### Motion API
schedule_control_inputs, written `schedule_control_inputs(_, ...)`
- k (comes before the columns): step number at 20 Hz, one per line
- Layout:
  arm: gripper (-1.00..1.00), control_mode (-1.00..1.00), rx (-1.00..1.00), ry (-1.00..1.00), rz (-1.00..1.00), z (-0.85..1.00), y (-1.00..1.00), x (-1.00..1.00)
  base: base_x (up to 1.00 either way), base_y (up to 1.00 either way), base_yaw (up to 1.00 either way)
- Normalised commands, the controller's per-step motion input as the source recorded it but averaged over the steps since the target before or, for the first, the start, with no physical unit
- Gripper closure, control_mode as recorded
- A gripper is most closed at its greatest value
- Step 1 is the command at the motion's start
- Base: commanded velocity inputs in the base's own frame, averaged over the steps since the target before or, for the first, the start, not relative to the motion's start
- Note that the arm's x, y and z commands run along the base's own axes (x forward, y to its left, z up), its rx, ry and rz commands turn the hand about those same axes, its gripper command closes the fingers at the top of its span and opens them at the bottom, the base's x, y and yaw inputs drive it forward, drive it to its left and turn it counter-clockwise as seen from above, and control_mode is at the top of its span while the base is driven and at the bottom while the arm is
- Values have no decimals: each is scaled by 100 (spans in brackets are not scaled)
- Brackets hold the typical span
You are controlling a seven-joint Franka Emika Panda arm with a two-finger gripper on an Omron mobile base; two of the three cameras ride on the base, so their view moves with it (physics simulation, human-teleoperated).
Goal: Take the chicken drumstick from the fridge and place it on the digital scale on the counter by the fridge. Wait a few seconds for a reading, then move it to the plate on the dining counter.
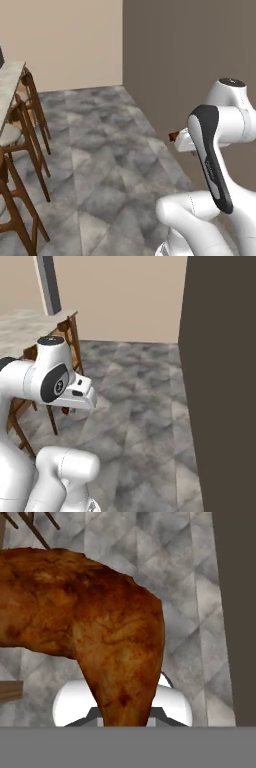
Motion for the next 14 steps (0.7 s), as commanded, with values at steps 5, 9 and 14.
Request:
schedule_control_inputs(5,100,100,0,0,0,0,0,0,41,16,49)
schedule_control_inputs(9,100,100,0,0,0,0,0,0,36,23,52)
schedule_control_inputs(14,100,100,0,0,0,0,0,0,39,14,54)
